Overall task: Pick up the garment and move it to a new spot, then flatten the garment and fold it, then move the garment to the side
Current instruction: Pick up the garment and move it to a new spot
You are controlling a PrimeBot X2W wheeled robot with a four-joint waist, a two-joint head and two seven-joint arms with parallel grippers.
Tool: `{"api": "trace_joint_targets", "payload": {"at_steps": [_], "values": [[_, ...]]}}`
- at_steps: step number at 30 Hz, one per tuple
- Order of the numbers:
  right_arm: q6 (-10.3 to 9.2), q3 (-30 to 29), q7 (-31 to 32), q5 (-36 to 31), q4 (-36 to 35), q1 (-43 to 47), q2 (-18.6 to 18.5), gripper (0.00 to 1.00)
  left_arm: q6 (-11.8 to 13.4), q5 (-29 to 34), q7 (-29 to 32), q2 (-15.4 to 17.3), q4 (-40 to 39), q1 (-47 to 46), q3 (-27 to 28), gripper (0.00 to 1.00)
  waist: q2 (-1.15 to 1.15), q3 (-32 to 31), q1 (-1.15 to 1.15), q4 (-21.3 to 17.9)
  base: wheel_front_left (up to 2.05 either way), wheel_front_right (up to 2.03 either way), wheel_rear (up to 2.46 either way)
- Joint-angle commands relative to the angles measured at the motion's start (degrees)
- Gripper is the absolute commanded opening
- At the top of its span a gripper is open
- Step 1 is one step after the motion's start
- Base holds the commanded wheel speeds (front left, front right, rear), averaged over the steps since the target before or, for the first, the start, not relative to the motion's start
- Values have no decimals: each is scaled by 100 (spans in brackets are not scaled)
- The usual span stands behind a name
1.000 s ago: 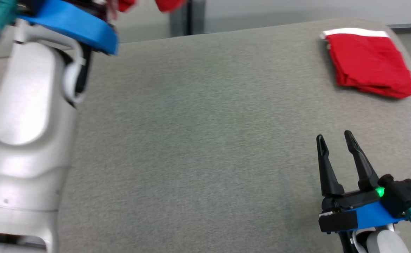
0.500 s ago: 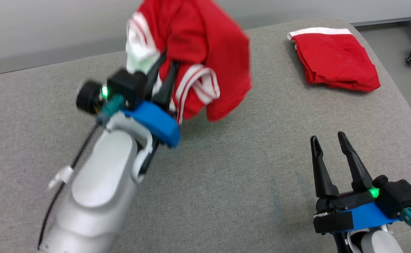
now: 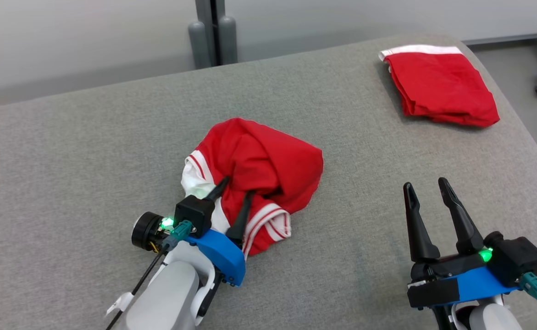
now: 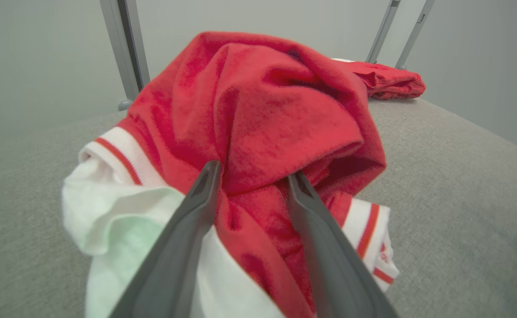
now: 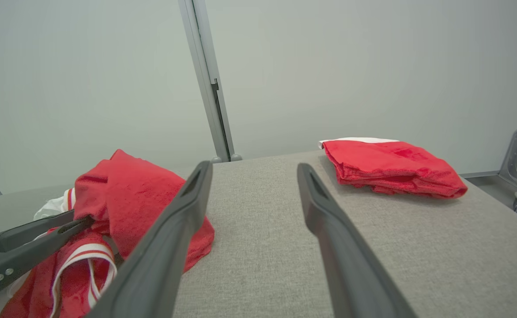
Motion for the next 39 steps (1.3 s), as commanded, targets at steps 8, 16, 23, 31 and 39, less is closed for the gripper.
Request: {"api": "trace_joint_targets", "payload": {"at_steps": [8, 16, 23, 31, 39], "values": [[2, -52, -20, -55, 94, 218, 1, 100, 229, 36, -194, -72, -530, 25, 183, 100, 0, -330, 0, 335, 0, 0, 0], [2, -152, -20, -105, 107, 337, 0, 100, 498, 236, -197, 295, -1683, 676, 976, 100, 0, -581, 0, 794, 0, 0, 0], [2, -237, -19, -92, 134, 432, -1, 100, 646, 441, -198, 529, -2413, 1499, 1773, 100, 0, -770, 0, 1156, 0, 0, 0], [1, -283, -19, -164, 192, 574, -2, 100, 632, 758, -194, 517, -2809, 2241, 2430, 100, 0, -924, 0, 1400, 0, 0, 0], [2, -360, -19, -179, 366, 750, -1, 100, 581, 968, -194, 326, -2876, 2719, 2907, 100, 0, -1076, 0, 1446, 0, 0, 0]]}}
